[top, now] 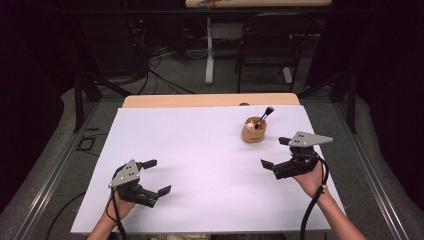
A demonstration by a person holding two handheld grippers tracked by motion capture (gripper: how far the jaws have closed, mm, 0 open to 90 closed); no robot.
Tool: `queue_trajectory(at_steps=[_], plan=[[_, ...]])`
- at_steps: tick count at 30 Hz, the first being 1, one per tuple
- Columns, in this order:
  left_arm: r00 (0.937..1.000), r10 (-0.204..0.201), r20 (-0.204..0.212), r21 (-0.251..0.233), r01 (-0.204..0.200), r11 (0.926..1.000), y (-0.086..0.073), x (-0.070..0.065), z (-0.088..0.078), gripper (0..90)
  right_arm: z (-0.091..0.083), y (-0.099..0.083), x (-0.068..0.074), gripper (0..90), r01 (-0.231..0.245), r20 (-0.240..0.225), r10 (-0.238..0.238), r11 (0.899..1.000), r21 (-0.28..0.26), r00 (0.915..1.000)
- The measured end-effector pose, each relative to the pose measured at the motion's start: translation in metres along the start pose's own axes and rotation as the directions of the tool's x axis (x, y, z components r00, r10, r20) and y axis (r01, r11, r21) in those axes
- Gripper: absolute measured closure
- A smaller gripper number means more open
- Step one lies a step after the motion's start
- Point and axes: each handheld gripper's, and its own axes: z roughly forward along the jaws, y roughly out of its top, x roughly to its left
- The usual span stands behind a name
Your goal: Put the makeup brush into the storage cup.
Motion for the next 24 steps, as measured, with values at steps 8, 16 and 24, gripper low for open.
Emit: queue_trajectory(at_steps=[8, 16, 24], plan=[[1.0, 0.002, -0.007, 0.002, -0.002, 1.0, 0.0, -0.001, 0.0, 0.0, -0.008, -0.013, 0.011, 0.0, 0.023, -0.022, -0.023, 1.0, 0.009, 0.9995], [1.0, -0.001, 0.0, 0.005, 0.001, 1.0, 0.0, -0.001, 0.0, 0.0, -0.01, -0.032, 0.017, 0.0, 0.03, -0.057, -0.027, 0.999, 0.044, 0.998], [1.0, 0.003, 0.003, 0.007, -0.003, 1.0, 0.0, -0.001, 0.001, 0.0, -0.011, -0.048, 0.024, 0.0, 0.068, -0.079, -0.061, 0.995, 0.077, 0.995]])
